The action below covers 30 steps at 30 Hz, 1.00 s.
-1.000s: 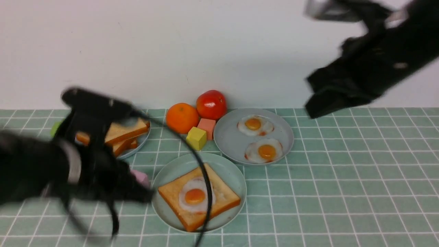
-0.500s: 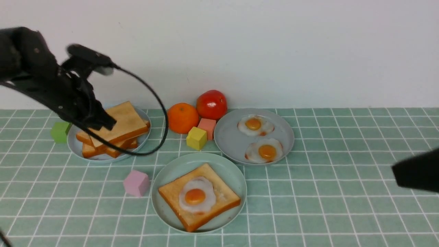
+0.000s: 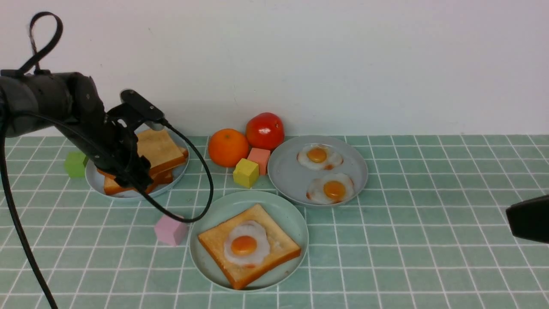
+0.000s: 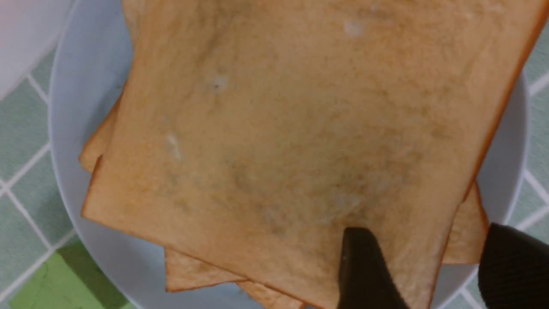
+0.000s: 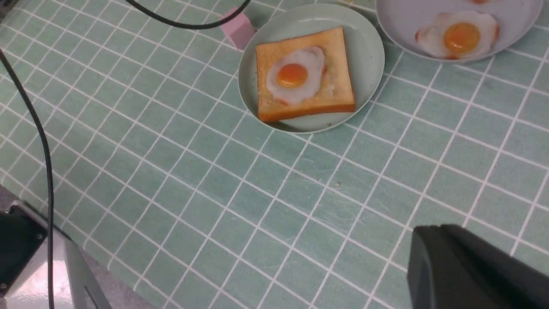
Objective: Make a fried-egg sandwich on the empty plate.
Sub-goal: Use the left arm to grab a slice of bread, then use the left arm to place a slice of bread on the fried egg in the middle
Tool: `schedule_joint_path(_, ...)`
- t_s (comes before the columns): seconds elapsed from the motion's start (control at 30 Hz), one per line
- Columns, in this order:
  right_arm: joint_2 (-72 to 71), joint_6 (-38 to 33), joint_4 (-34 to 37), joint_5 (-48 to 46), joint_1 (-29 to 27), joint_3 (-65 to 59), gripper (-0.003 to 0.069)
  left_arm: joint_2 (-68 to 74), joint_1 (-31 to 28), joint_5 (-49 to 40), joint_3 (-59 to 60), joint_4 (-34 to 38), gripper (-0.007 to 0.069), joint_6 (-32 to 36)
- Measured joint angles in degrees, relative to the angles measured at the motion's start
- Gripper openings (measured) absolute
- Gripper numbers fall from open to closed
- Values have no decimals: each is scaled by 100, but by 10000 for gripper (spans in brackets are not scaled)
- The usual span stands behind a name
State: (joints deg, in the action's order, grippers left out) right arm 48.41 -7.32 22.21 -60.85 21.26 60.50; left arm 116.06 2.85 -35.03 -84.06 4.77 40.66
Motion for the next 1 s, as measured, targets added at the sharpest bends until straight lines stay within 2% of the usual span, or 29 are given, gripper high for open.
schedule_joint_path(0.07, 0, 0, 36, 21, 0, 0, 22, 19, 0, 32, -12, -32, 309, -22)
schedule_joint_path(0.2, 0, 0, 182, 33, 0, 0, 22, 38, 0, 53, -44, -81, 120, -68)
schedule_joint_path(0.3, 0, 0, 265, -18, 0, 0, 23, 46, 6, 48, -46, -155, 17, -114)
schedule_joint_path(0.53, 0, 0, 269, -165, 0, 0, 30, -150, 6, -31, -33, -257, 15, -493)
schedule_joint_path(0.73, 0, 0, 269, -197, 0, 0, 32, -1029, 124, -496, 43, -187, 15, -1109)
schedule_joint_path(0.83, 0, 0, 269, -197, 0, 0, 32, -1540, 518, -588, 289, -187, 15, -1438)
schedule_joint_path(1.0, -6, -7, 263, -197, 0, 0, 41, -2215, 2157, -575, 1208, -342, 15, -2320)
